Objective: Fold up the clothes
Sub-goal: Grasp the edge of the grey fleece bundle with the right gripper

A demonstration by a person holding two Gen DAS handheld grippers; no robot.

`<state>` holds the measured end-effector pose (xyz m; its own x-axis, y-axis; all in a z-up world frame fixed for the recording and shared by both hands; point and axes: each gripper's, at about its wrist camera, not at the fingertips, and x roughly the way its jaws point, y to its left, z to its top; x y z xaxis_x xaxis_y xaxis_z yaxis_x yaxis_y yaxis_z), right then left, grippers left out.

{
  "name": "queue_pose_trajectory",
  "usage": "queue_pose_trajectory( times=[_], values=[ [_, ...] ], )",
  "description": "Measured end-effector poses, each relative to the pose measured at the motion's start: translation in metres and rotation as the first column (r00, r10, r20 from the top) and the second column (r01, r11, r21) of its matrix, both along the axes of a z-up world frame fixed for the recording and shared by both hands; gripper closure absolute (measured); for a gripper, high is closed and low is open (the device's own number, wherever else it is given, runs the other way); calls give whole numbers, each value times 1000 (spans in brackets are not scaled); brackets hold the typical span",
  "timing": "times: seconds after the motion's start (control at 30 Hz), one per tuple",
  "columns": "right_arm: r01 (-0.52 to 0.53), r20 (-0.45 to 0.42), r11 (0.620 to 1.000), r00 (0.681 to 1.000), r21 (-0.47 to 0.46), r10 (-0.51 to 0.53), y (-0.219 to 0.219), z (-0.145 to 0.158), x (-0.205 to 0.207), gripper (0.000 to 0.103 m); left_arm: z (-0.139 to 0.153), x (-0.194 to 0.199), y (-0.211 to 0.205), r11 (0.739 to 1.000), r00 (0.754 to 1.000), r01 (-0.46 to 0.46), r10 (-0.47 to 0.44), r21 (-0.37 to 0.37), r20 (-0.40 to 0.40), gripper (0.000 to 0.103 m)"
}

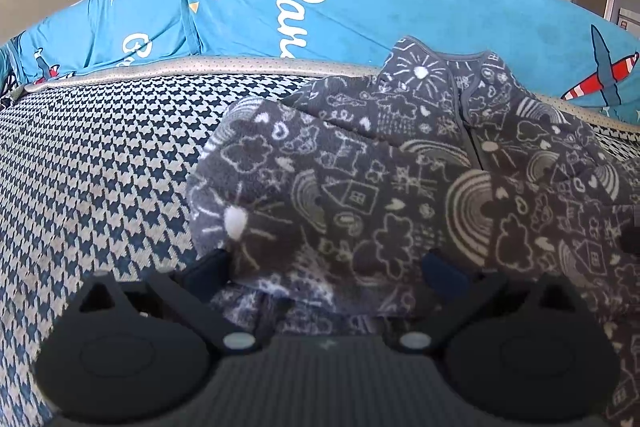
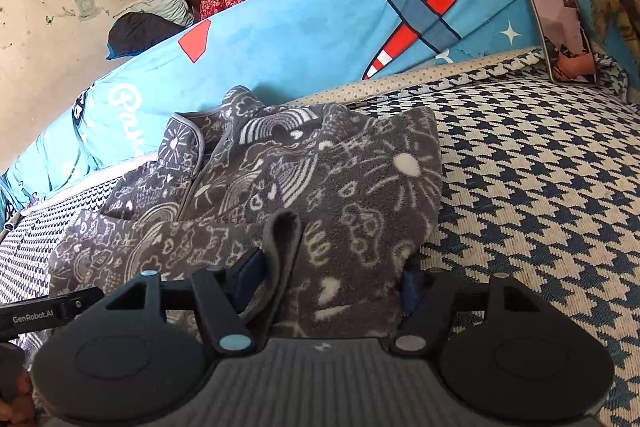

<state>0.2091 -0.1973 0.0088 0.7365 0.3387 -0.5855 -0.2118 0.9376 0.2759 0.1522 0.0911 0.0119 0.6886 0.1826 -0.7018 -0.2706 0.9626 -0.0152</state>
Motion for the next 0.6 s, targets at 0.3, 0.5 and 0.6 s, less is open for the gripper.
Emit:
queue_pose_trajectory(
  times=[0.3, 0.5, 0.6],
  values=[
    [4, 33, 996, 999, -88, -1, 22, 10, -3, 66, 9, -5, 11, 998, 1000, -11, 13, -60, 23, 0],
    [21, 105, 989, 994, -144, -6, 45, 29, -11, 69, 15, -12, 22, 998, 999, -13, 15, -57, 43, 0],
    [5, 145, 986, 989, -167, 19, 63, 40, -17, 70, 19, -16, 31, 999, 998, -21, 24, -48, 53, 0]
  ],
)
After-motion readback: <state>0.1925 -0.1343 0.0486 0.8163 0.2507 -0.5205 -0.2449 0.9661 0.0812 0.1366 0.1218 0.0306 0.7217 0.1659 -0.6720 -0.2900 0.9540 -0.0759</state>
